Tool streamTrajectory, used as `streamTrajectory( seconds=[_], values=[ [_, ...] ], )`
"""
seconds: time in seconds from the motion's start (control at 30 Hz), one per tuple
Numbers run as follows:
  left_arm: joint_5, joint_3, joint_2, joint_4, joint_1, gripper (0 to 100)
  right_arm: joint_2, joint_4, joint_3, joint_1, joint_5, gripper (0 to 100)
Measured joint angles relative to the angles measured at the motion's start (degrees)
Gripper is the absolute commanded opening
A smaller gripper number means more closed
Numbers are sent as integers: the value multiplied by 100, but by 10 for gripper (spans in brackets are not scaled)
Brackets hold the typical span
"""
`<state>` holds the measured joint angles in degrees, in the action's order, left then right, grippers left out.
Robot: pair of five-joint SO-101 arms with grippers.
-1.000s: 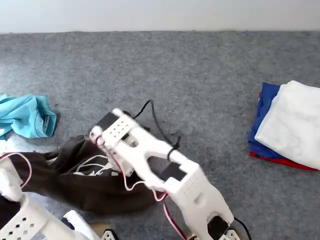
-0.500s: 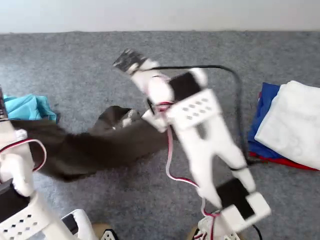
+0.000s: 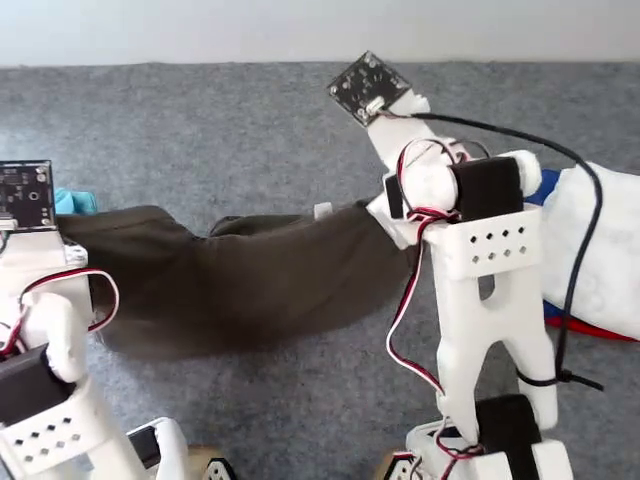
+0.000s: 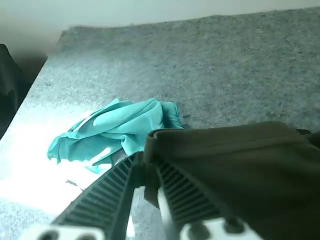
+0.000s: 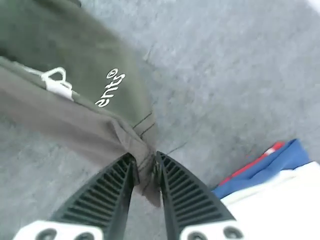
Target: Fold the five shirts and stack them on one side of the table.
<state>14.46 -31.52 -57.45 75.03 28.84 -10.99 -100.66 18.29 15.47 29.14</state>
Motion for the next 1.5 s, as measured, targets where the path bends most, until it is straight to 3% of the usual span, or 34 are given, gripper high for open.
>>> streamTrajectory(
  seconds=[0.27,0.47,0.67,0.83,1.2,1.5],
  values=[
    [0,-176,0,624,0,15,-949,0,-1846,44,-9,10],
    [0,-730,0,835,0,15,-2101,0,-3710,791,0,18],
    [0,-897,0,835,0,15,-3130,0,-4897,1020,0,214],
    [0,-897,0,782,0,15,-3358,0,-4985,1029,-589,270],
    [0,-897,0,695,0,15,-3314,0,-4923,1029,-703,273],
    [0,-897,0,563,0,15,-1521,721,-5046,1116,-703,272]
  ],
)
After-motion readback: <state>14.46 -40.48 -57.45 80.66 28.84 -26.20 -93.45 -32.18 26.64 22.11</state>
